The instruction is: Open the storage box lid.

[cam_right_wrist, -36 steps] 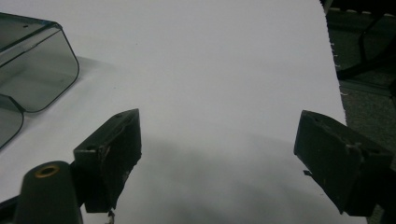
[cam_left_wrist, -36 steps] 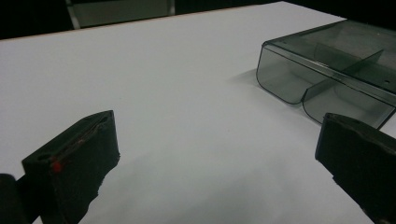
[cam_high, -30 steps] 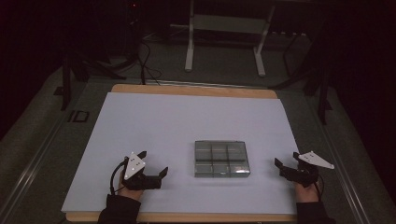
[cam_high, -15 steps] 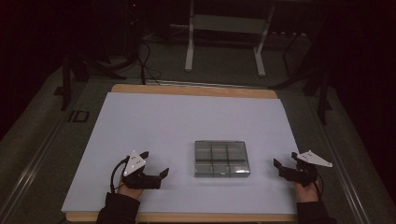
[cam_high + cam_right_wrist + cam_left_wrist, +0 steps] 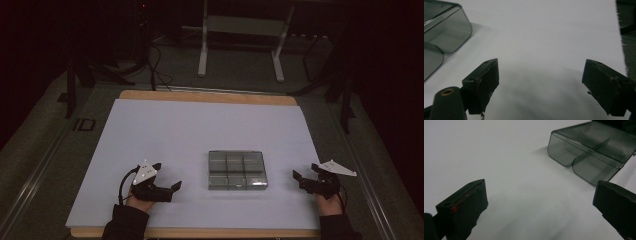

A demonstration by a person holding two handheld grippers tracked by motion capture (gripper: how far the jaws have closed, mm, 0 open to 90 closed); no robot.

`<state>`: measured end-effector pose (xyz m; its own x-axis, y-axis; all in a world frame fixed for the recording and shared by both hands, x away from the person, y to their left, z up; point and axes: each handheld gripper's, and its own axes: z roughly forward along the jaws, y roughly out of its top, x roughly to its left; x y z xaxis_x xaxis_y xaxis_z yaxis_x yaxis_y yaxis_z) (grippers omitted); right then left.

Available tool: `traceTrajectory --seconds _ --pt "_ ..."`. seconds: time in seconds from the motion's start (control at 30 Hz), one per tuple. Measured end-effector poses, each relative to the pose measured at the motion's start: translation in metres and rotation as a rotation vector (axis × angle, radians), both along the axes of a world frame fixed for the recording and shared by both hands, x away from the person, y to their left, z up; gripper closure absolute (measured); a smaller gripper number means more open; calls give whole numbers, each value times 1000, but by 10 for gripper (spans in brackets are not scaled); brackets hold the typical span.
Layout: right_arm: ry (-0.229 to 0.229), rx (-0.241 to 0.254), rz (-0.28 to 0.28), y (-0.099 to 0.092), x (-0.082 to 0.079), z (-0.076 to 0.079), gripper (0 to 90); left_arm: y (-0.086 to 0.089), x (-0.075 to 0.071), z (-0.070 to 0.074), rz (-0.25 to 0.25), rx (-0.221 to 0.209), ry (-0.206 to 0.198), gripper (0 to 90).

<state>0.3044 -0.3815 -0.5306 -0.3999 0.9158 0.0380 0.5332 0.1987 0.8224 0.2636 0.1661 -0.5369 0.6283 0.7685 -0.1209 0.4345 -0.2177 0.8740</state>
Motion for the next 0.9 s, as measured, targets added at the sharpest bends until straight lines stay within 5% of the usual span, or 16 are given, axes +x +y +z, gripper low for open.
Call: traceTrajectory --seconds 0.1,0.37,0.4,0.9 --pt "10 -40 17 3 1 0 140 -3 0 0 -4 27 12 6" --pt "14 -46 74 9 0 3 163 -7 2 1 -19 43 38 7" --pt "16 -50 115 13 0 5 180 -12 5 4 -41 58 67 15" --pt "51 -29 260 34 3 4 278 -37 14 8 -109 81 69 81"
